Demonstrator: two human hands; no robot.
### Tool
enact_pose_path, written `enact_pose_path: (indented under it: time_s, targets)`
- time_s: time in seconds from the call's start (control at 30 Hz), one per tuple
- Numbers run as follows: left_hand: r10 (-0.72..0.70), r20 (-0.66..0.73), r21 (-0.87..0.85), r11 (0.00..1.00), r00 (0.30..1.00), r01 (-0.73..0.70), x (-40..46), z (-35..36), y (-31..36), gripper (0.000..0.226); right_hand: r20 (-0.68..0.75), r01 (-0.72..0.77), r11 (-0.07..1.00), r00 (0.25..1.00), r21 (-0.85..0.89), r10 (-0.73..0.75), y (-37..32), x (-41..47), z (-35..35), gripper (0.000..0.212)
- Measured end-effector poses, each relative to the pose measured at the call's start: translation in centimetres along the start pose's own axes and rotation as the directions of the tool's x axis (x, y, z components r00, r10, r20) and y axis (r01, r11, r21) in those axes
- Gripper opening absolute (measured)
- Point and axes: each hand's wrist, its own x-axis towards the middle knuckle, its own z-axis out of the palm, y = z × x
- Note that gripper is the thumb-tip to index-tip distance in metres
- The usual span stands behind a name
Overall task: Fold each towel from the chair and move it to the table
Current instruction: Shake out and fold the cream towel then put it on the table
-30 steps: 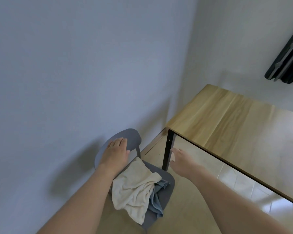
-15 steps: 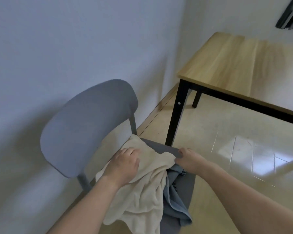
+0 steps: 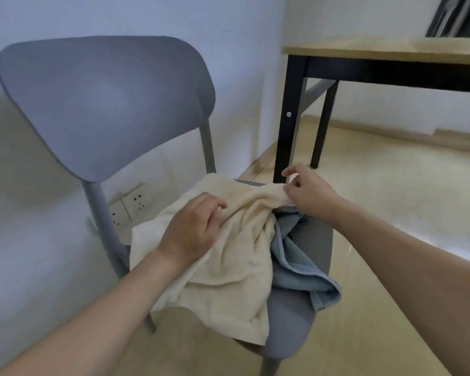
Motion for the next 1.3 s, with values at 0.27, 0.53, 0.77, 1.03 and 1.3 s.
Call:
enact_pose_path:
  time_s: [0.27, 0.53, 0.77, 1.03, 1.3]
  targets:
    - [0.357, 0.546, 0.116, 0.864, 0.758, -0.490, -9.8, -1.7, 5.6, 0.047, 0.110, 0.041, 0.985, 0.994, -0.169, -0.023, -3.1, -5.8, -2.2, 0.051]
    - [-0.051, 0.497, -0.215, 0.960, 0.866, 0.180, -7.3, -5.7, 8.1, 0.014, 0.381, 0.065, 0.956, 0.923, -0.285, 0.050, -4.2, -13.9, 0.0, 0.027]
    - [-0.308, 0.319, -0.723, 0.533, 0.896, 0.440, -0.6, -11.5, 13.6, 0.023, 0.211, 0.022, 0.999, 0.977, -0.048, -0.012, -8.2, -16.0, 0.1, 0.109]
    - [-0.394, 0.039, -0.709, 0.636, 0.918, 0.303, 4.5, -18.5, 16.1, 0.025, -0.181, 0.066, 0.981, 0.983, 0.185, -0.032, -14.8, -15.2, -2.4, 0.023]
    - [-0.182, 0.284, -0.051, 0.977, 0.941, 0.205, 4.6, -25.0, 15.5, 0.019, -0.347, 0.256, 0.941, 0.923, 0.223, -0.169, -22.1, -12.3, -11.9, 0.021]
